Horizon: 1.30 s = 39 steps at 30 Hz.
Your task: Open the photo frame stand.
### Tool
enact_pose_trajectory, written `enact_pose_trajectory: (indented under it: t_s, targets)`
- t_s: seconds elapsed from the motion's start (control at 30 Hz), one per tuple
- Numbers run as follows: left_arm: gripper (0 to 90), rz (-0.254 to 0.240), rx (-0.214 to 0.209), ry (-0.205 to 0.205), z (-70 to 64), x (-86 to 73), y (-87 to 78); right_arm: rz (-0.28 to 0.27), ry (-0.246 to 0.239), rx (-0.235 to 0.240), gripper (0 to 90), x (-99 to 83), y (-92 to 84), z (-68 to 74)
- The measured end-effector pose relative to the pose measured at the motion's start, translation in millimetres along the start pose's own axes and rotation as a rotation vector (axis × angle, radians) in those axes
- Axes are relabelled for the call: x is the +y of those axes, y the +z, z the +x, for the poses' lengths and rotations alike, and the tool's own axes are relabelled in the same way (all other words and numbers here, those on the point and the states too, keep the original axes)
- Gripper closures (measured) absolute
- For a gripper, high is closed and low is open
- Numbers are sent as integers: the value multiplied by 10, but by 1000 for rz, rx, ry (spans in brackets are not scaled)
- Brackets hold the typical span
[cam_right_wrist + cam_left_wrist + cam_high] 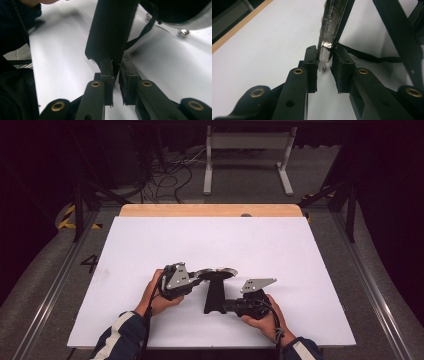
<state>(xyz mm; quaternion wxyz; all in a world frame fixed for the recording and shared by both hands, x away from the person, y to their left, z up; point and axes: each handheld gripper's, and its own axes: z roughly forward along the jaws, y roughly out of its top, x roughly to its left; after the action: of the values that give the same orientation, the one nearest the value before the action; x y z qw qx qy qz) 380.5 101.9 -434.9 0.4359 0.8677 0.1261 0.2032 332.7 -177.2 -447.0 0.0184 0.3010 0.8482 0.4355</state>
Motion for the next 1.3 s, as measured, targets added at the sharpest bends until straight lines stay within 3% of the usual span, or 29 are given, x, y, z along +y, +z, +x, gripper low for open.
enact_pose_trajectory:
  t_s: [0.13,0.2,0.37,0.43,0.5,0.67,0.7,0.83,0.97,1.3]
  targets:
    - [750,-3,-6,-28,-5,-11,-12,-15,10,3,839,-23,-48,-23]
    - [743,-6,-11,-45,-9,-19,-32,-28,-12,-4,836,-7,-79,-9]
    - [673,1,-15,-69,-11,-29,-129,-57,-113,-93,845,25,-158,84]
    - [666,0,-10,-66,-9,-32,-164,-82,-154,-149,867,0,-196,145]
    - [649,-3,-15,-73,-4,-49,-207,-89,-169,-188,897,-20,-216,186]
    - [592,-7,-18,-81,18,-75,-201,-100,-148,-204,900,-80,-246,206]
    - [577,-15,-20,-100,38,-86,-173,-96,-130,-218,900,-112,-254,195]
    - [515,-6,-45,-109,66,-94,-84,-100,-115,-216,900,-177,-265,210]
    - [461,13,-67,-88,33,-64,28,-103,-123,-235,900,-207,-289,264]
    - [392,-28,-81,-126,38,-15,69,-120,-142,-266,900,-215,-301,350]
